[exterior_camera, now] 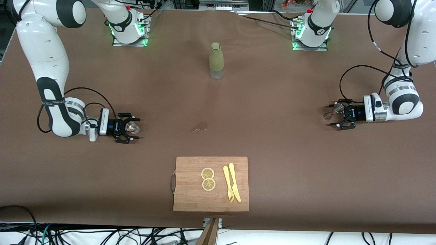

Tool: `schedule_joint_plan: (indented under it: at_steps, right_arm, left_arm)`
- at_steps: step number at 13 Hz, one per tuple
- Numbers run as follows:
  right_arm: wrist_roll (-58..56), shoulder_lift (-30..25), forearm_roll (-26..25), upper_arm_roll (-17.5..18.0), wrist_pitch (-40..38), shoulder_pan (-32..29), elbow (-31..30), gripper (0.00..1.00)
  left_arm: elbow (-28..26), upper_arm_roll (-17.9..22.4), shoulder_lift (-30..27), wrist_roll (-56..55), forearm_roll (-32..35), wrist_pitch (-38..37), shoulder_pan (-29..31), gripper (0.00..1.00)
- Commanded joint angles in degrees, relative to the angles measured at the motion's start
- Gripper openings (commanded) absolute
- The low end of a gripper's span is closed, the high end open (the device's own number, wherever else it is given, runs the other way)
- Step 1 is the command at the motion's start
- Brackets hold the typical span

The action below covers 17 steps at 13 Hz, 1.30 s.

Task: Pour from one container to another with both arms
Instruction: 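Close the right gripper on the glass cup while the left gripper grasps the jigger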

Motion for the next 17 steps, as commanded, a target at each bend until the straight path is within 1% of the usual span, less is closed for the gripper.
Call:
schedule_joint_plan:
  at_steps: [1,3,4,6,7,8,10,12,16,17]
  right_arm:
    - [-1.2,0.6,2.7,0.5,-1.1,-0.3,-0.3,0.87]
    - [-2.9,2.0,7.2,0.5,-3.8,-0.3,-0.6,0.87]
    - [-3.6,2.1,8.1,0.5,-3.9,-0.3,-0.8,0.87]
    - [-3.7,2.1,8.1,0.5,-4.2,-0.3,-1.4,0.81]
    - [-3.7,2.2,8.1,0.5,-4.5,-0.3,-1.5,0.77]
    - [-3.7,2.5,8.1,0.5,-4.6,-0.3,-1.5,0.7]
    - [-3.7,2.5,8.1,0.4,-4.6,-0.3,-1.5,0.54]
    - [-3.6,2.5,8.1,0.4,-4.6,-0.3,-1.5,0.44]
    - [-3.4,2.5,8.3,0.3,-5.4,-0.3,-1.4,0.31]
    - [-3.3,2.5,8.4,0.3,-5.4,-0.3,-1.3,0.3]
  left_arm:
    - [-1.3,1.0,-0.7,3.9,-1.3,-1.4,-0.5,1.0]
    - [-1.3,1.8,-0.8,4.4,-1.2,-2.7,-0.5,1.0]
    - [-1.3,2.4,-0.8,4.4,-1.1,-3.4,-0.5,1.0]
    - [-1.3,3.1,-0.8,4.4,-1.0,-3.7,-0.5,0.99]
    - [-1.3,3.2,-0.8,4.4,-1.0,-3.7,-0.5,0.96]
    - [-1.3,3.2,-0.7,4.4,-1.0,-3.7,-0.5,0.95]
    - [-1.3,3.2,-0.7,4.3,-1.0,-3.7,-0.5,0.97]
    - [-1.3,3.1,-0.7,4.3,-1.1,-3.7,-0.6,0.98]
    - [-1.7,3.0,-0.6,4.3,-1.5,-3.6,-0.7,0.97]
    - [-1.8,3.0,-0.6,4.3,-1.6,-3.6,-0.9,0.97]
